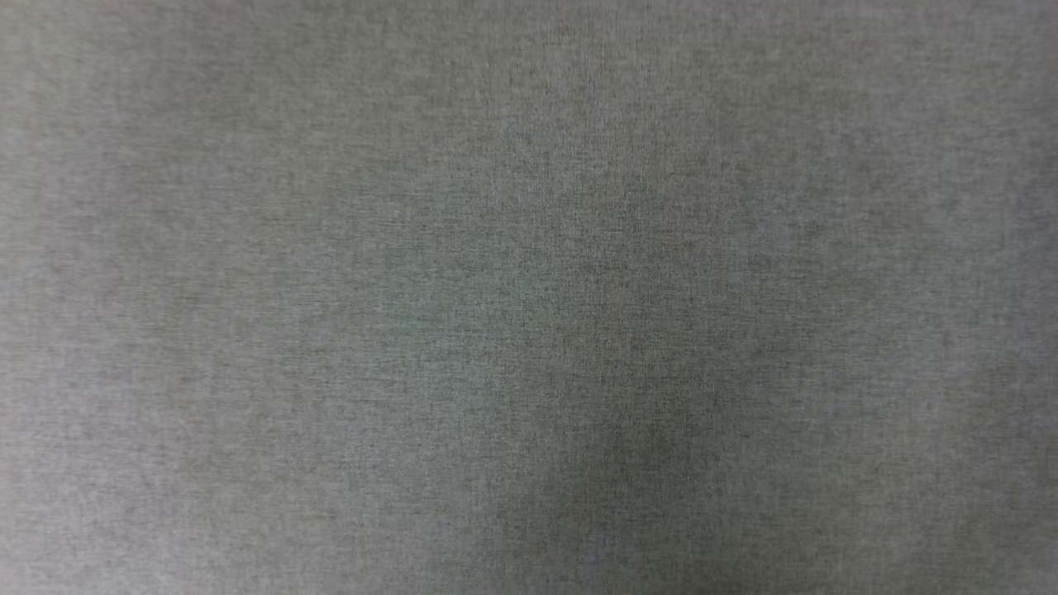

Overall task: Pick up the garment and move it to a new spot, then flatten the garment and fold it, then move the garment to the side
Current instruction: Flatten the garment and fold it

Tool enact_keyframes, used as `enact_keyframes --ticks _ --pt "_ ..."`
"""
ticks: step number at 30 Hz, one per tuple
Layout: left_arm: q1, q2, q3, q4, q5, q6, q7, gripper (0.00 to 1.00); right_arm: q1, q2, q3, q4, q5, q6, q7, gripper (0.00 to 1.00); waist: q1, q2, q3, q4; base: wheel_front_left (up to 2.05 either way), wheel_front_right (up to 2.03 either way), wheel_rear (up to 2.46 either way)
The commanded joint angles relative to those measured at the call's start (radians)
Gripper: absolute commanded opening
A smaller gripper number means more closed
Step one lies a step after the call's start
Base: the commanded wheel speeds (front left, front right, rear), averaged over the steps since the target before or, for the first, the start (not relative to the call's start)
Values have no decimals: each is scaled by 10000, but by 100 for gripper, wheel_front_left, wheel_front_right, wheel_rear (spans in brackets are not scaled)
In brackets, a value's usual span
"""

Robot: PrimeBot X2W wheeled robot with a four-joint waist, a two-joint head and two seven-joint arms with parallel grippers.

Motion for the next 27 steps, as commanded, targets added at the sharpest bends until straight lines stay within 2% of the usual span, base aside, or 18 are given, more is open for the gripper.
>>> enact_keyframes --ticks 1,8,14,22,27 --pt "-326 -16 -92 164 -63 -11 -65 0 -347 -83 20 233 -37 -15 -131 0 -3 0 185 -31 0 0 0" --pt "-996 64 -1021 951 -315 -13 -415 0 -1152 -142 513 1567 -35 -15 -855 0 -3 0 439 -98 0 0 0" --pt "-410 296 -1475 1415 -835 -15 -801 0 -624 -105 1249 2538 297 -15 -1363 0 -3 0 704 -195 0 0 0" --pt "1659 624 -1524 1352 -1538 -16 -1321 0 748 20 2330 3437 1249 -15 -2332 0 -3 0 511 -236 0 0 0" --pt "3606 507 -1222 827 -1805 63 -1427 0 2110 -333 3129 3249 1979 -15 -2626 0 -3 0 31 -102 0 0 0"
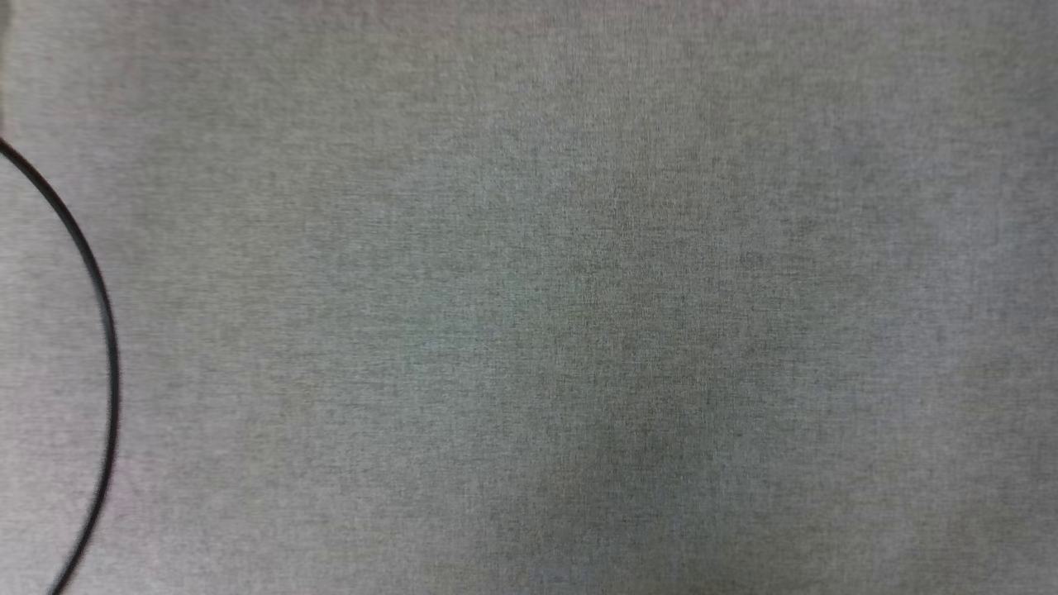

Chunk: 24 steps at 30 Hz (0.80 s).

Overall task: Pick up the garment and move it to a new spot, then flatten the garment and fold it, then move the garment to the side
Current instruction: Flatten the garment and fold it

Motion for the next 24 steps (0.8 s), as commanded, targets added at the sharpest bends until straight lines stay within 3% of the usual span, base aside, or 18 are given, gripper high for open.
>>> enact_keyframes --ticks 1,11,24 --pt "578 -63 146 -259 -34 96 -60 0 436 -233 139 -169 229 -15 -88 0 -1 0 -289 114 0 0 0" --pt "5500 -56 1123 -2655 261 789 -52 0 4346 -1170 1202 -1679 1403 -15 -151 0 -1 0 -1919 120 0 0 0" --pt "11406 141 1094 -5060 -469 1889 142 0 8652 -1864 1324 -3050 2153 -15 195 0 -1 0 -3889 158 0 0 0"
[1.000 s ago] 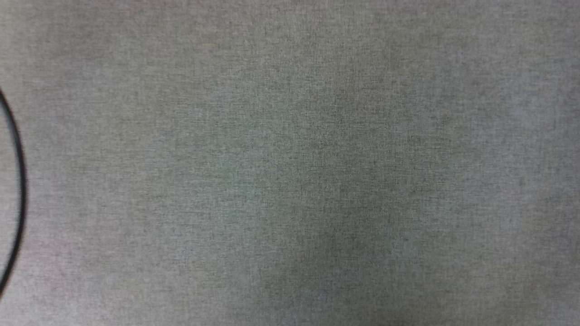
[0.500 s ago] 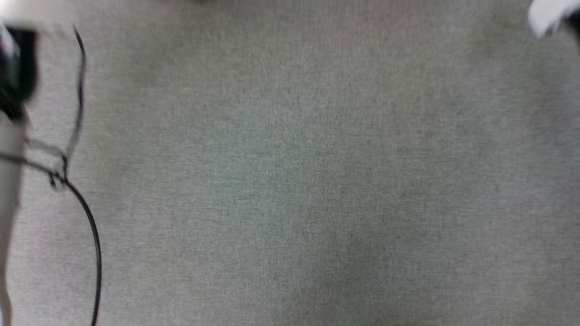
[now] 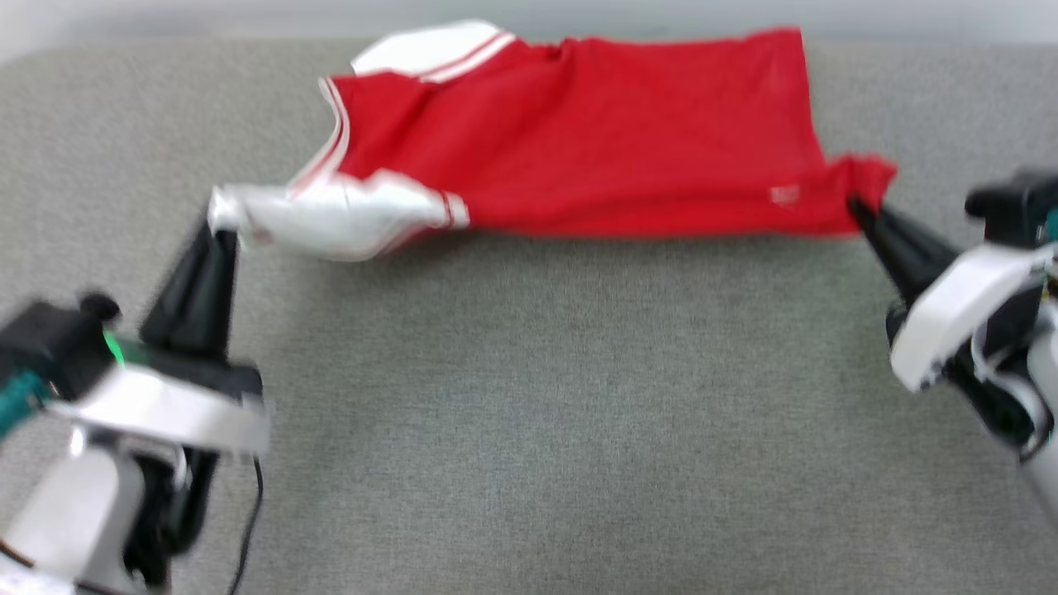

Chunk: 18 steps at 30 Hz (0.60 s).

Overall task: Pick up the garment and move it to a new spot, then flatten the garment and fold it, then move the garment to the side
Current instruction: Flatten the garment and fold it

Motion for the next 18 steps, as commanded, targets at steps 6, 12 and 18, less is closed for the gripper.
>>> enact_keyframes --ticks 6,12,18 --pt "2039 -149 -210 -165 -445 293 81 0 1738 -360 -110 -303 109 -15 263 0 3 0 -1152 70 0 0 0" --pt "3783 -378 -406 -51 -1098 394 164 0 3229 -413 -144 -506 157 -15 434 0 3 0 -1914 90 0 0 0" --pt "5213 -444 -564 -32 -1720 423 365 0 4583 -549 -256 -682 392 -15 589 0 3 0 -2465 180 0 0 0"
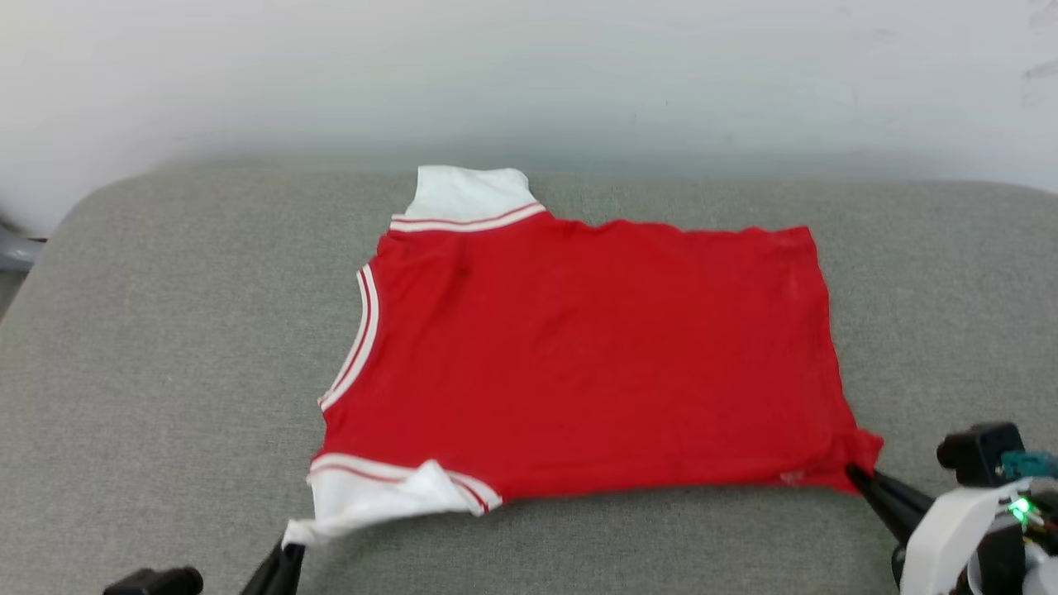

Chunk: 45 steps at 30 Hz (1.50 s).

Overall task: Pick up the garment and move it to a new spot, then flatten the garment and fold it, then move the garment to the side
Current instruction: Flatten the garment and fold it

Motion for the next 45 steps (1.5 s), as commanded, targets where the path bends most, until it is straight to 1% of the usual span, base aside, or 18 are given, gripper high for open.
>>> enact_keyframes --ticks 1,9,15,23,29,32,36,43,45 --pt "205 26 -30 2 -74 38 44 0 261 -109 -71 -41 81 -15 43 0 3 -1 -187 61 0 0 0" --pt "1367 -29 -451 1 -679 -66 627 0 1657 -361 -302 -405 323 -15 254 0 3 -1 -564 133 0 0 0" --pt "1361 -18 -454 -61 -659 -35 561 0 2206 -349 -628 -738 448 -15 245 0 3 -1 -579 195 0 0 0" --pt "257 331 -548 174 -165 -287 797 0 1880 -30 -954 -1010 364 -16 159 0 3 -1 -508 168 0 0 0" --pt "-592 735 -393 325 36 -528 991 0 1561 96 -1073 -1225 356 -16 159 0 3 -1 -335 -53 0 0 0" --pt "-1212 966 -402 428 187 -756 1171 0 1367 102 -1116 -1331 329 -16 215 0 3 -1 -135 -149 0 0 0" --pt "-2295 1114 -428 696 332 -1088 1451 0 1071 121 -1158 -1382 285 -16 246 0 3 -1 217 -267 0 0 0" --pt "-4341 1149 -701 1659 700 -1701 1921 0 373 249 -1116 -1422 190 -16 399 0 3 -1 1090 -499 0 0 0" --pt "-4831 1049 -797 1981 776 -1815 1999 0 169 290 -1169 -1370 132 -16 382 0 3 -1 1355 -543 0 0 0"
